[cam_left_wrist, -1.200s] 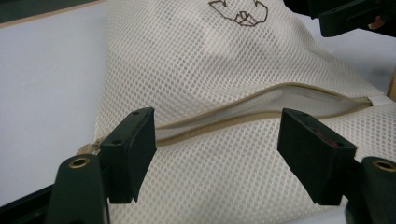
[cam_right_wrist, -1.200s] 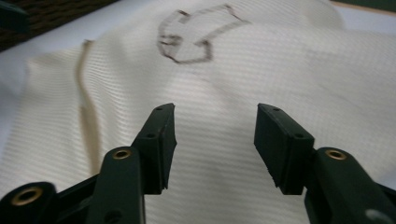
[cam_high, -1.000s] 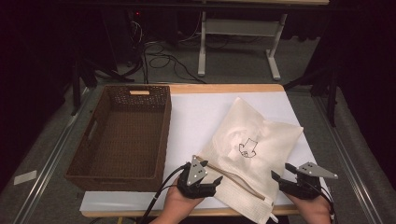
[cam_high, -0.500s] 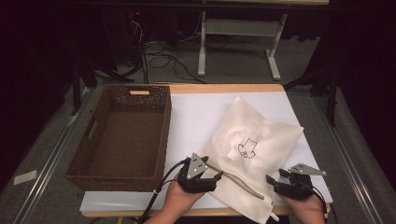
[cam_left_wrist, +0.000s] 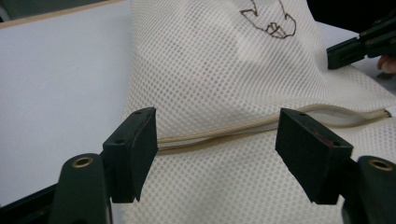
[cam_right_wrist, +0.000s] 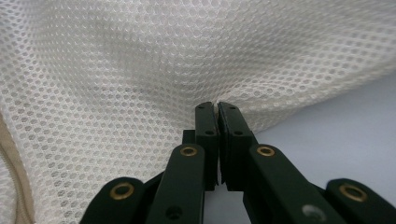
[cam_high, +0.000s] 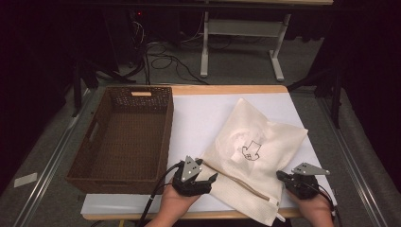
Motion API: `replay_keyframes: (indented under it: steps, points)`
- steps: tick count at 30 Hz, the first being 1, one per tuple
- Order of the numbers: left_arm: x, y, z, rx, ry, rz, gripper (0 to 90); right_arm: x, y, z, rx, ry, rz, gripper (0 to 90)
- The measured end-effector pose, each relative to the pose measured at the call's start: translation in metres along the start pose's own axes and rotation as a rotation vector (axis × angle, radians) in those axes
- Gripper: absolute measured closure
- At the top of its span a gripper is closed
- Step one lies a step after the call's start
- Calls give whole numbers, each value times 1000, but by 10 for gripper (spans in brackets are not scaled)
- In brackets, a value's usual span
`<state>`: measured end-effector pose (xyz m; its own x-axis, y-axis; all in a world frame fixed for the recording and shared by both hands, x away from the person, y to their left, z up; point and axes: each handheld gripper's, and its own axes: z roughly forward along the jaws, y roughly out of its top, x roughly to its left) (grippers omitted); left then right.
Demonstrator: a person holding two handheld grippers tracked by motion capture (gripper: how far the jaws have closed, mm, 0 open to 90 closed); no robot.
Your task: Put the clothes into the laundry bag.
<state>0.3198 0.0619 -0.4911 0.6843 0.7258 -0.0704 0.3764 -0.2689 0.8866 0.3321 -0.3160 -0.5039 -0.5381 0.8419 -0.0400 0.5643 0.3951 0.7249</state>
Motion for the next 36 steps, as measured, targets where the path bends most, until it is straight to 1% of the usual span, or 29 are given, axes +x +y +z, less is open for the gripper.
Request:
replay_keyframes:
  steps: [2, 4, 5, 7, 8, 9, 11, 13, 14, 15, 16, 17, 18, 19, 20, 21, 22, 24, 27, 28, 29, 31, 32, 34, 36]
  points:
    - [2, 2, 5, 1, -4, -9, 304, -6, -2, -5, -17, -35, 10, 891]
    - [4, 3, 10, 13, -4, -6, 309, -12, -3, -8, -28, -64, 28, 891]
    - [4, 3, 14, 25, -4, -2, 312, -16, -4, -10, -28, -82, 33, 891]
    - [6, 3, 22, 51, -8, 0, 320, -22, -6, -12, -35, -102, 41, 891]
    - [6, 3, 27, 70, -15, -4, 325, -25, -7, -11, -34, -105, 37, 890]
    - [7, 2, 31, 90, -20, -3, 325, -28, -8, -10, -28, -108, 43, 890]
    - [10, 0, 42, 141, -39, -18, 321, -31, -11, -9, -26, -98, 77, 887]
    - [13, -3, 51, 176, -40, -30, 322, -30, -12, -10, -34, -95, 83, 877]
    - [14, -4, 54, 187, -46, -44, 335, -28, -13, -11, -30, -95, 79, 869]
    - [15, -5, 58, 195, -54, -59, 347, -27, -13, -12, -32, -92, 80, 852]
    - [16, -5, 60, 206, -63, -69, 371, -26, -14, -13, -37, -85, 76, 815]
    - [16, -5, 61, 201, -59, -77, 393, -25, -15, -14, -32, -70, 92, 769]
    - [17, -4, 62, 208, -71, -76, 411, -25, -16, -14, -23, -43, 98, 719]
    - [16, -4, 62, 206, -79, -85, 428, -25, -17, -13, -10, -23, 106, 683]
    - [16, -4, 62, 206, -91, -86, 465, -24, -18, -13, -2, -25, 106, 636]
    - [15, -4, 62, 206, -95, -85, 494, -24, -19, -13, -4, -30, 105, 579]
    - [14, -4, 62, 209, -104, -78, 526, -24, -19, -13, -6, -34, 113, 535]
    - [11, -4, 62, 212, -109, -58, 591, -25, -19, -12, -4, -38, 129, 501]
    - [7, -4, 62, 214, -118, -32, 684, -25, -19, -10, -11, -31, 120, 504]
    - [5, -4, 62, 209, -124, -20, 732, -24, -18, -10, -11, -25, 128, 520]
    - [3, -4, 62, 206, -121, 0, 766, -25, -18, -9, -16, -18, 119, 539]
    - [0, -3, 61, 201, -110, 35, 816, -23, -18, -8, -19, -15, 123, 588]
    - [-1, -2, 61, 202, -106, 45, 840, -23, -17, -7, -17, -16, 113, 620]
    - [-1, -2, 59, 196, -92, 61, 850, -22, -16, -6, -12, -14, 112, 695]
    - [0, -1, 56, 186, -75, 63, 855, -23, -14, -5, -7, -16, 107, 761]
